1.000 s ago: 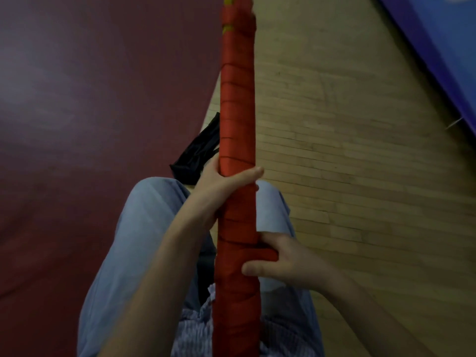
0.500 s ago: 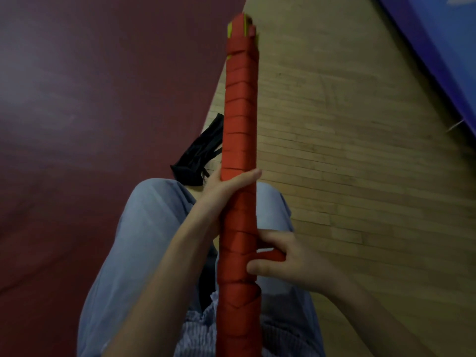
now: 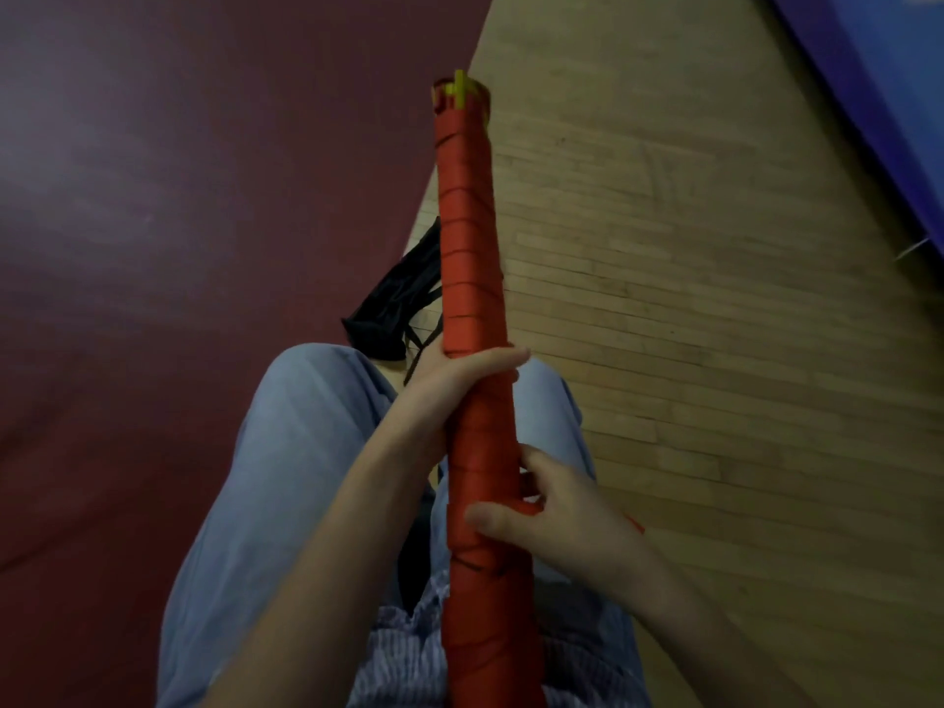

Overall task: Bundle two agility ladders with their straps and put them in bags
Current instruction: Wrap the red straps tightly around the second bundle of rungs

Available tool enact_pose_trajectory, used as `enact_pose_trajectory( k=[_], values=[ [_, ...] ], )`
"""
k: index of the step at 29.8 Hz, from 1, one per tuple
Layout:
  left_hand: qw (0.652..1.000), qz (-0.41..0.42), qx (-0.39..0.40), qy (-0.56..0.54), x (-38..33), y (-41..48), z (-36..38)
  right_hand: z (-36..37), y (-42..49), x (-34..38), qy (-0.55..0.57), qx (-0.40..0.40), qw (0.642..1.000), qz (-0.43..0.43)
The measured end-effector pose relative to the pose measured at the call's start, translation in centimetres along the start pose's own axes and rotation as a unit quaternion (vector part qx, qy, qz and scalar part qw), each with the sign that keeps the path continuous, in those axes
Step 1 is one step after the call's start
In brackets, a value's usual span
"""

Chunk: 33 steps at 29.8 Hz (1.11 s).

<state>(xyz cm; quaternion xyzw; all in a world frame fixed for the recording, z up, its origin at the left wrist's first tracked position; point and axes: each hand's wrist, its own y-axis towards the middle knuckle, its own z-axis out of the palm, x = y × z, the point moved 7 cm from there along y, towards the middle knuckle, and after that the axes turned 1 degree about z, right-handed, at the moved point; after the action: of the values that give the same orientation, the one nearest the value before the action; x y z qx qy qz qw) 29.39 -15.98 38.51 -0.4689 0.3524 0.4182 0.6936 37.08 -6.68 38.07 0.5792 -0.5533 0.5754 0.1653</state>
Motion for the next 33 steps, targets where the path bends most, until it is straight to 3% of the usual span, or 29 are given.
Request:
enact_pose_trajectory(
  k=[3,4,6,7,8,10,12,15,18,20,22,25,27,29,31,33],
  values=[
    [0.992,-0.023,0.067,-0.109,1.1,0.0,0.0,-1.0,-0.2,0.8,-0.086,0.069,0.993,-0.039],
    [0.974,-0.019,0.133,-0.184,0.9,-0.1,0.5,-1.0,-0.2,1.2,-0.086,0.101,0.99,-0.047],
    [0.898,0.0,0.274,-0.345,-0.2,-0.8,1.9,-0.6,-0.3,1.9,-0.015,0.164,0.986,-0.036],
    [0.872,0.005,0.314,-0.376,-0.8,-1.1,2.3,-0.2,-0.3,2.1,0.026,0.18,0.983,-0.028],
    [0.879,0.009,0.317,-0.356,-1.0,-1.2,2.3,0.1,-0.2,1.9,0.053,0.18,0.982,-0.023],
    [0.947,0.024,0.245,-0.209,-0.8,-0.8,1.4,0.2,-0.2,1.4,0.077,0.141,0.987,-0.026],
    [0.992,0.034,0.091,-0.082,-1.4,-0.4,-1.1,0.6,0.1,1.3,0.072,0.107,0.991,-0.035],
    [0.997,0.043,-0.055,-0.03,-2.2,0.2,-2.3,0.2,-0.2,1.8,-0.02,0.023,0.998,-0.05],
    [0.995,0.028,-0.092,-0.029,-2.5,0.3,-2.1,-0.7,-0.4,3.9,-0.201,-0.009,0.975,-0.095],
    [0.997,0.032,-0.043,-0.063,-3.0,0.6,-2.1,-1.6,-0.4,5.3,-0.284,0.019,0.952,-0.111],
    [0.988,0.034,0.06,-0.135,-3.5,0.8,-1.4,-2.4,-0.1,5.6,-0.282,0.048,0.953,-0.096],
    [0.917,0.068,0.288,-0.266,-4.9,0.1,1.2,-1.1,0.7,4.4,-0.162,0.131,0.976,-0.062],
    [0.896,0.08,0.36,-0.248,-5.6,-0.6,2.1,-0.1,1.0,3.3,-0.084,0.149,0.984,-0.046],
    [0.933,0.089,0.319,-0.141,-5.6,-0.4,1.9,-0.2,1.0,2.8,-0.043,0.114,0.991,-0.061],
    [0.978,0.103,0.175,-0.054,-6.2,0.2,0.6,-0.3,0.9,2.2,-0.023,0.063,0.996,-0.059],
    [0.991,0.12,0.055,-0.006,-6.6,0.8,-0.3,-0.7,0.8,1.8,-0.058,0.018,0.997,-0.047]
  ],
)
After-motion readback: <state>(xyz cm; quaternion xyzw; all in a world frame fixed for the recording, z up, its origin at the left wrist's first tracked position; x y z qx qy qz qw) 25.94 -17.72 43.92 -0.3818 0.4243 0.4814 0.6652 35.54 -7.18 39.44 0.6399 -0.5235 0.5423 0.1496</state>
